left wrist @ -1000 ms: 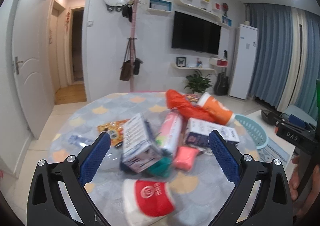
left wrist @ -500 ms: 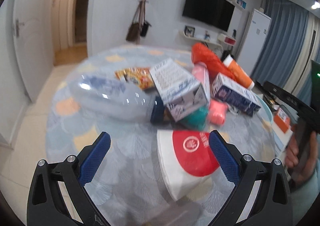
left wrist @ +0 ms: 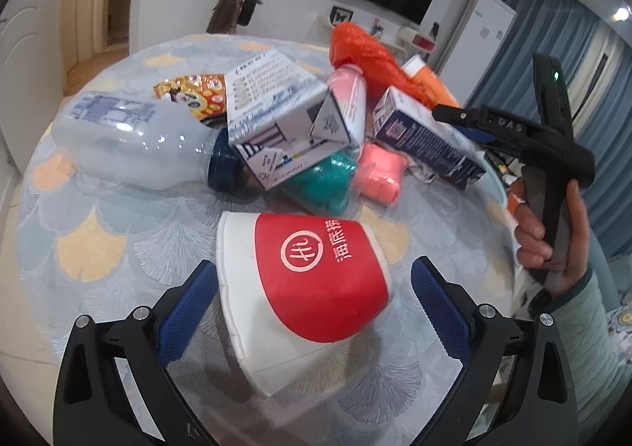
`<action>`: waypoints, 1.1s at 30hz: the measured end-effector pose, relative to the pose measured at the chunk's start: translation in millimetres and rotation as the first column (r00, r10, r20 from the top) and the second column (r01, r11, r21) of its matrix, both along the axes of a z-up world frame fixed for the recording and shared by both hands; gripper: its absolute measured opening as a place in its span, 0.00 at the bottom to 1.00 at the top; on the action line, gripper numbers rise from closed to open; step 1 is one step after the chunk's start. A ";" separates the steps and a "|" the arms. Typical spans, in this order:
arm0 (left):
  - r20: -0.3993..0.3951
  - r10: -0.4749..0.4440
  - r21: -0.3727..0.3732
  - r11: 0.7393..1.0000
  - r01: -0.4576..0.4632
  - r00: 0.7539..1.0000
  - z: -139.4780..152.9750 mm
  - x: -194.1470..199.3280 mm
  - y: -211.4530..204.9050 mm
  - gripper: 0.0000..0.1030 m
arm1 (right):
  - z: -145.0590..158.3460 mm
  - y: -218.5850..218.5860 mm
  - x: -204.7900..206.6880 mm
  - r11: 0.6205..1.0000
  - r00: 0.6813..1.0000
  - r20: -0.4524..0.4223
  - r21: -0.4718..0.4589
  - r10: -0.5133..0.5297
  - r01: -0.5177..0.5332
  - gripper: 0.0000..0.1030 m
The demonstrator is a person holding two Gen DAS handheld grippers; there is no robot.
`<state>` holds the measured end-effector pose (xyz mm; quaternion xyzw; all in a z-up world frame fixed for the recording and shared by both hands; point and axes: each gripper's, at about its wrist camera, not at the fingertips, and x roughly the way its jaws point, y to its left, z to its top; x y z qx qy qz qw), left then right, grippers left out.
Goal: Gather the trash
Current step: 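Grasp the white-red paper cup with the left tool while the right tool grasps a white milk carton, then carry both items over the blue basket and open both tools to drop them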
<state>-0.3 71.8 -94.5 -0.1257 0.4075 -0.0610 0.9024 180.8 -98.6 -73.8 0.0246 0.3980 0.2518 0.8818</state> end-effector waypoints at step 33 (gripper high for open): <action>0.079 0.092 0.021 0.995 -0.094 0.993 17.1 -17.0 11.2 0.76 | -11.9 32.3 -76.0 0.989 0.997 0.049 -0.139 0.059 -0.051 0.52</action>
